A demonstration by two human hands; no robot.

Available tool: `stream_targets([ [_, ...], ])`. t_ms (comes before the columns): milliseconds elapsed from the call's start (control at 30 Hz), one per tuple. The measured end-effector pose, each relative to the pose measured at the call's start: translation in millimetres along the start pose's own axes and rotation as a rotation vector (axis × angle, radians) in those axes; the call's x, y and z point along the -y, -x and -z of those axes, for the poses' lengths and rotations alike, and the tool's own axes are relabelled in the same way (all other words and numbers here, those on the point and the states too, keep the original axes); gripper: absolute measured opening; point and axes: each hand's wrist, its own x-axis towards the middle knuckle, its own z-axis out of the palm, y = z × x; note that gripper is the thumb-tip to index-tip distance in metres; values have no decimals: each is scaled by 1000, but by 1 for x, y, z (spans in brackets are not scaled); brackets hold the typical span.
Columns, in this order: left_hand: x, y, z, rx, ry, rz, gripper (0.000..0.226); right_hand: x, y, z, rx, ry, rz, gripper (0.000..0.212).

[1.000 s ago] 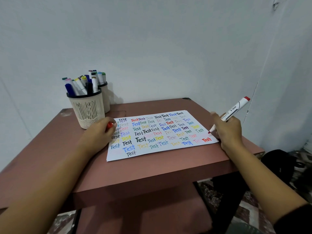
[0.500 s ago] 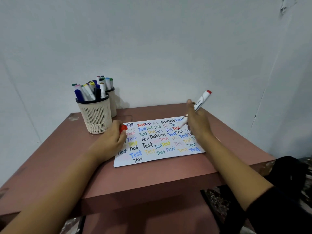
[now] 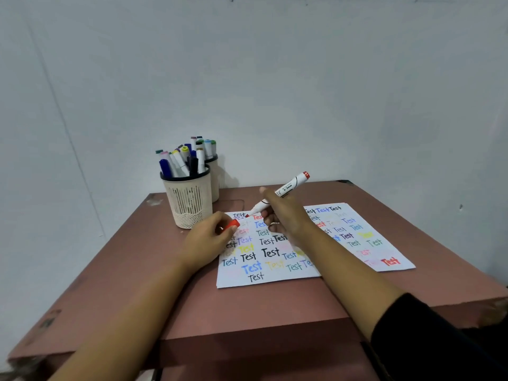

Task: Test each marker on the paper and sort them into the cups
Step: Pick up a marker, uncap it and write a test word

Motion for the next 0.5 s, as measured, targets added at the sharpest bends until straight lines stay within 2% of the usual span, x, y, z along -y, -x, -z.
stream_targets([
  [200,0,-1,1,-16,42,-2,16,-12,-5,-6,5,-74,-9,36],
  [367,-5,2,-1,-27,75,-156,5,-17,-4,-12,130,-108,-29,32],
  [500,-5,2,-2,-54,81,-232,11,-18,-2,-15,141,-150,-8,26],
])
